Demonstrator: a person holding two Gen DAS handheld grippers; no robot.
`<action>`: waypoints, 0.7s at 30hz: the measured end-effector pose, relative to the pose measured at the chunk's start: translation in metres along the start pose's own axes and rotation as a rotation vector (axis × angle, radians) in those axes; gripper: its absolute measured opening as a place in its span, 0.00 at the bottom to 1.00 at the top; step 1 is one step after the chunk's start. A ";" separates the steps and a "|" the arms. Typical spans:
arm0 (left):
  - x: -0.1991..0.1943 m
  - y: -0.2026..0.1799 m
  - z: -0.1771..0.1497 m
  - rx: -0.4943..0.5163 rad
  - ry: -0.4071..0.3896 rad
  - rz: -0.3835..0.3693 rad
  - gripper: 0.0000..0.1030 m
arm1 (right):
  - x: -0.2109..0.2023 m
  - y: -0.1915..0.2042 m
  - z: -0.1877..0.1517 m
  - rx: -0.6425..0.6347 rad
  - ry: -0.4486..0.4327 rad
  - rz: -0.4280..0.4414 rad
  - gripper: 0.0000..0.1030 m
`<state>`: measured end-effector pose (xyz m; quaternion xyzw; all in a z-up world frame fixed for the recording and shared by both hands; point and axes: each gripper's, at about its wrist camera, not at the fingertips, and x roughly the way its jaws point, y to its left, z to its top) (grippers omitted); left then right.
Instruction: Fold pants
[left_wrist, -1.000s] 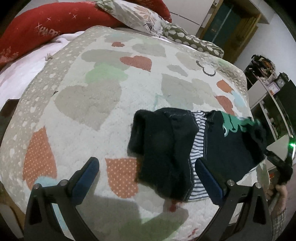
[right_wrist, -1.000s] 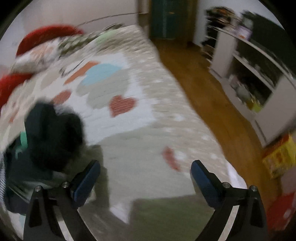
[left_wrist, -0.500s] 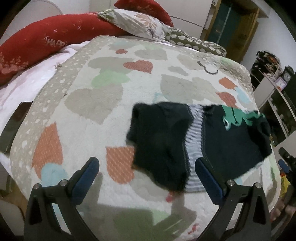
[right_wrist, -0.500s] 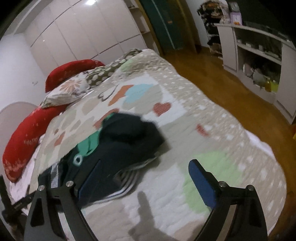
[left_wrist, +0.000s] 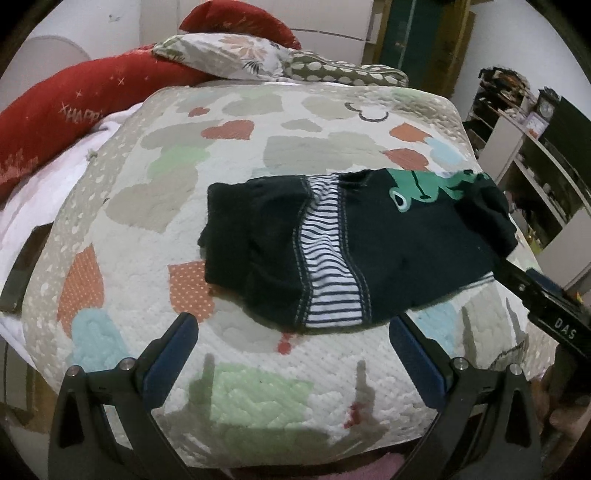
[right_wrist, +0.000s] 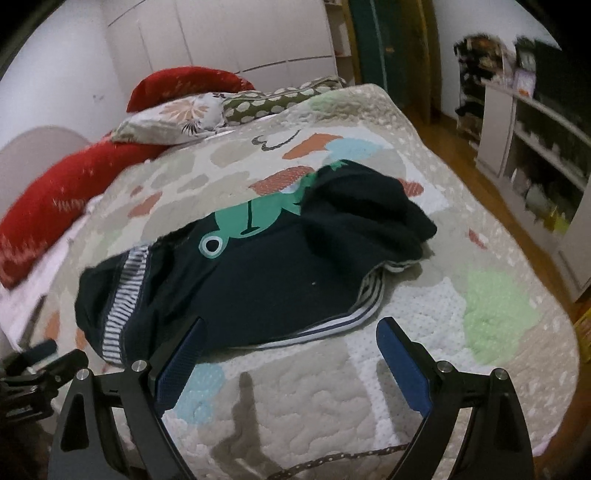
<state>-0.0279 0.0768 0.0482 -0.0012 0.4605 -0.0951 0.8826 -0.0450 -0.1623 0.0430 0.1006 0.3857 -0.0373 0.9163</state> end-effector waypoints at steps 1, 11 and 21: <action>0.000 -0.002 -0.002 0.007 0.003 -0.004 1.00 | -0.001 0.004 0.000 -0.017 -0.005 -0.009 0.93; -0.001 -0.013 -0.007 0.039 0.017 -0.013 1.00 | -0.001 0.008 -0.001 -0.043 0.002 -0.013 0.93; 0.003 -0.017 -0.011 0.040 0.033 -0.015 1.00 | 0.002 0.004 -0.005 -0.019 0.009 -0.017 0.93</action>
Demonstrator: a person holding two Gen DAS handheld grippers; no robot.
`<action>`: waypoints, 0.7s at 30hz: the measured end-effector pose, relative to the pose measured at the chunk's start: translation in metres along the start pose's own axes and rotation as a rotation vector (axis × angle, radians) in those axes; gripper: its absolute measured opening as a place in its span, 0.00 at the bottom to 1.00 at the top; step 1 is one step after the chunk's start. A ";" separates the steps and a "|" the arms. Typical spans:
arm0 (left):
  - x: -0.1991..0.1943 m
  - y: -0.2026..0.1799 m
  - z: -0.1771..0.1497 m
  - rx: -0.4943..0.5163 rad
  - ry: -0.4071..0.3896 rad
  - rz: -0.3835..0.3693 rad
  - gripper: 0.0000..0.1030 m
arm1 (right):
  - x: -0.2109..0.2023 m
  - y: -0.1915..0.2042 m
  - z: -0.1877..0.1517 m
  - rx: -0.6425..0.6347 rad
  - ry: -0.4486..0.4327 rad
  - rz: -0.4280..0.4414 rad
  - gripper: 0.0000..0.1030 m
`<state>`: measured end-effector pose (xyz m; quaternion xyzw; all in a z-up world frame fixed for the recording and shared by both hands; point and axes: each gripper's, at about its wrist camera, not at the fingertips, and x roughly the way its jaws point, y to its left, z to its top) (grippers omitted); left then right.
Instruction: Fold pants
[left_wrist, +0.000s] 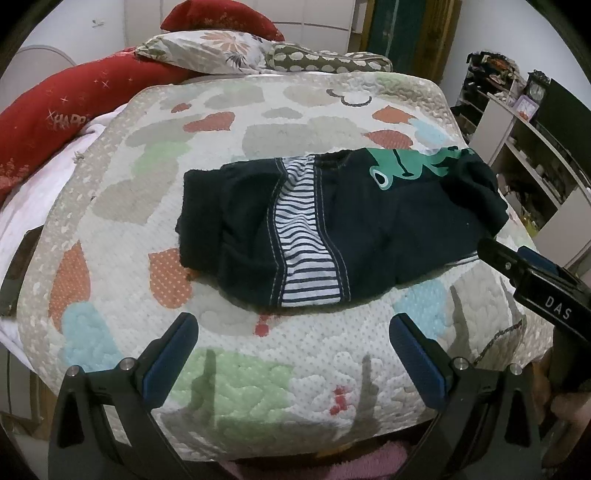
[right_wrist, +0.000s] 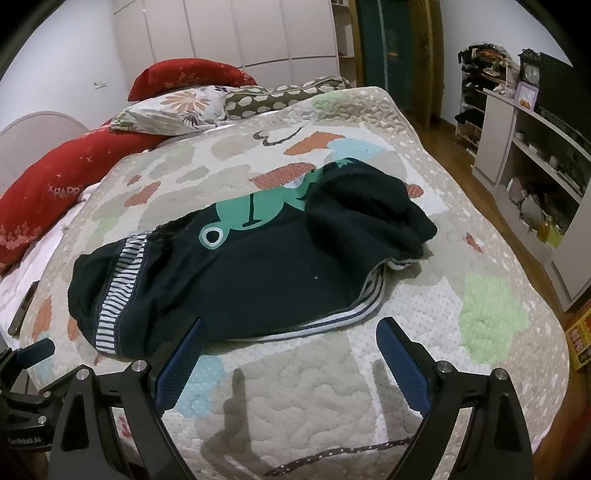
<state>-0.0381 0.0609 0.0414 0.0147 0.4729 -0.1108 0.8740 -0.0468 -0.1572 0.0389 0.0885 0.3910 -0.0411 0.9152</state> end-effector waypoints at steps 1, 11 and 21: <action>0.001 0.000 0.001 -0.001 0.002 0.001 1.00 | 0.000 -0.001 0.000 0.001 0.001 0.000 0.93; 0.008 0.001 0.000 -0.006 0.023 0.000 1.00 | 0.006 -0.007 -0.003 0.015 0.009 0.002 0.93; 0.012 0.000 -0.001 -0.008 0.032 -0.001 1.00 | 0.013 -0.008 -0.006 0.023 0.021 0.017 0.93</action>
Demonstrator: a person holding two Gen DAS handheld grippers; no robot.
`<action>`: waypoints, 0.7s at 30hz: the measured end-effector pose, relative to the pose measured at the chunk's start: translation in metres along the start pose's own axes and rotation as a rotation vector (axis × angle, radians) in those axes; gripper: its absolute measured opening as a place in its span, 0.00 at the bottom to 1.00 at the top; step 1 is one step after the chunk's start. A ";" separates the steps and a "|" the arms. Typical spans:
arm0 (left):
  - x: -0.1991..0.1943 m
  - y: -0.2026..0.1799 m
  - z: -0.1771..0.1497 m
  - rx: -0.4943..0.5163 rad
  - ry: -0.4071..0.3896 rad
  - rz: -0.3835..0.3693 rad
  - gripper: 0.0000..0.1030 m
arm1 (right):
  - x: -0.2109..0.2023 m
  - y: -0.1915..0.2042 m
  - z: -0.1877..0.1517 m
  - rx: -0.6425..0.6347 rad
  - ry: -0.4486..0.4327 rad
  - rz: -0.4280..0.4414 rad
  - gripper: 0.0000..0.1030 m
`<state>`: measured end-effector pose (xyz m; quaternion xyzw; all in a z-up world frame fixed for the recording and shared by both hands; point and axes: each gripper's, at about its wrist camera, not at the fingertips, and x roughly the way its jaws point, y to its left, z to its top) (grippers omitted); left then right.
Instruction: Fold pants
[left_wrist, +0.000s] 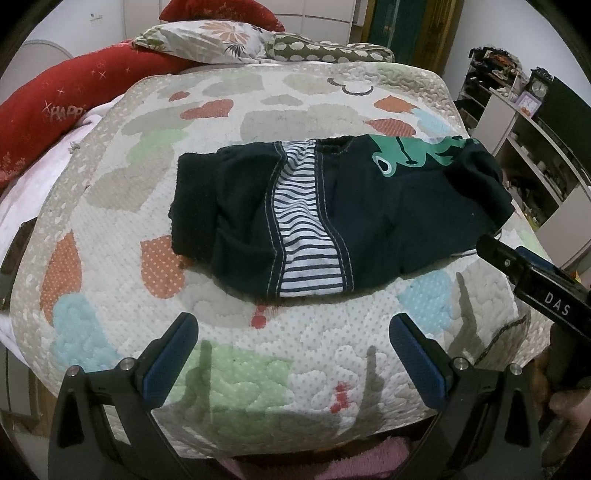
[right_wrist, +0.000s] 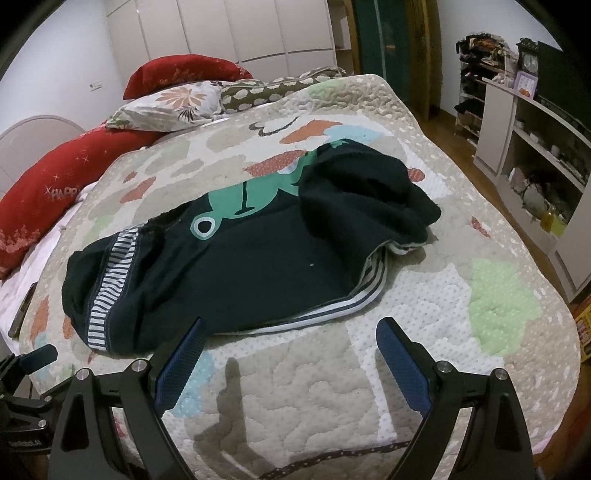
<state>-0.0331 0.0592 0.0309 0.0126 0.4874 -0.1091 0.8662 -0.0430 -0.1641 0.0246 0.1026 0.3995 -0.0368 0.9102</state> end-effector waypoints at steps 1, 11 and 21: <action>0.000 0.000 0.000 -0.001 0.000 -0.001 1.00 | 0.000 0.000 0.000 0.000 -0.001 0.001 0.93; 0.006 0.002 0.000 -0.014 0.014 -0.007 1.00 | 0.010 0.000 -0.001 0.021 0.010 0.007 0.93; -0.003 0.050 0.030 -0.168 -0.042 -0.065 1.00 | -0.002 -0.028 0.010 0.044 -0.040 0.000 0.93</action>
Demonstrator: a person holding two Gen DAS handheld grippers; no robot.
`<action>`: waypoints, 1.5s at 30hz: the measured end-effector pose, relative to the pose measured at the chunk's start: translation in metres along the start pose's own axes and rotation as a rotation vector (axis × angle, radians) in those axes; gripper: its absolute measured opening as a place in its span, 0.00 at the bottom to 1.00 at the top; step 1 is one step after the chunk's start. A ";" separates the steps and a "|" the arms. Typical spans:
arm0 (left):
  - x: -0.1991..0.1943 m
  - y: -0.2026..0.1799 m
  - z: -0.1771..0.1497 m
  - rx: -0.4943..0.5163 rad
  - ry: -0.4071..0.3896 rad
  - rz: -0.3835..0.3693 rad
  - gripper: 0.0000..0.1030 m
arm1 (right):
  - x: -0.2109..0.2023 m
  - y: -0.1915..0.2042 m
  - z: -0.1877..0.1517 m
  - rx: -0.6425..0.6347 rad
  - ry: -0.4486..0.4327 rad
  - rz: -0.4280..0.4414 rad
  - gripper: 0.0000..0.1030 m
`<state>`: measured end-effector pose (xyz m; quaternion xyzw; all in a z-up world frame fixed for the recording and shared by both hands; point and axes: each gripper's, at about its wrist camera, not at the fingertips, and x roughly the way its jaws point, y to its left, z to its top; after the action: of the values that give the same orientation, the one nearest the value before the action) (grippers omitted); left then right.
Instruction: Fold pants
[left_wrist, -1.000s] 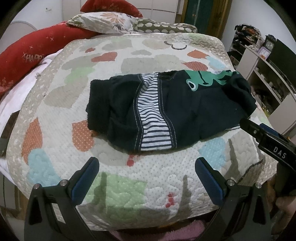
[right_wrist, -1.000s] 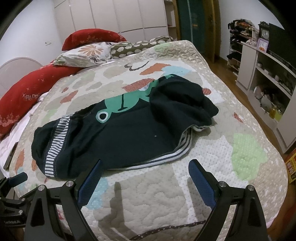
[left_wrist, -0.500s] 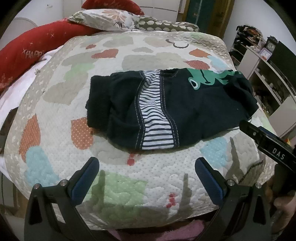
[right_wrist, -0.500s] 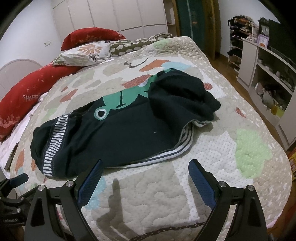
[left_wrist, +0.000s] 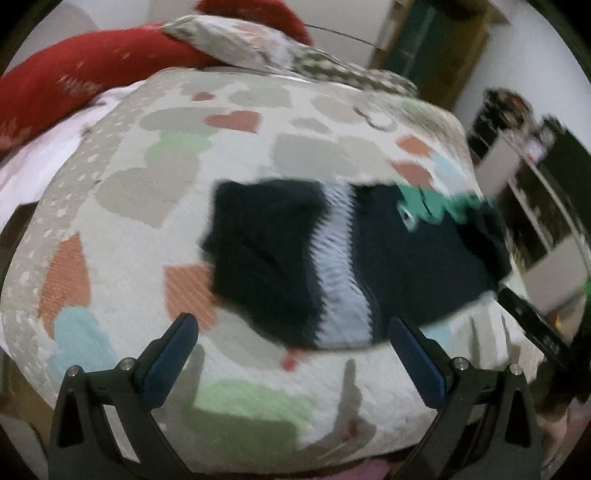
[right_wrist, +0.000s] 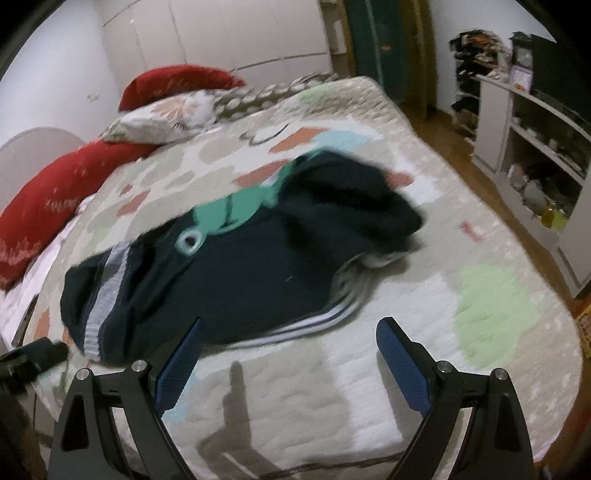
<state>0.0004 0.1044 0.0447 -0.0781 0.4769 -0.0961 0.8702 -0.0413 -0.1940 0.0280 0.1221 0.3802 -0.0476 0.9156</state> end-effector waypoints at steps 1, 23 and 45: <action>0.003 0.010 0.007 -0.032 0.006 0.005 1.00 | -0.002 -0.005 0.002 0.009 -0.007 -0.005 0.93; 0.087 -0.004 0.064 0.014 0.138 -0.093 0.29 | 0.093 -0.066 0.076 0.293 0.071 0.230 0.38; 0.058 0.150 0.112 -0.359 0.124 -0.082 0.40 | 0.107 -0.025 0.086 0.382 0.179 0.278 0.48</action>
<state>0.1394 0.2409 0.0224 -0.2453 0.5355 -0.0497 0.8066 0.0885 -0.2396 0.0059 0.3478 0.4233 0.0186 0.8364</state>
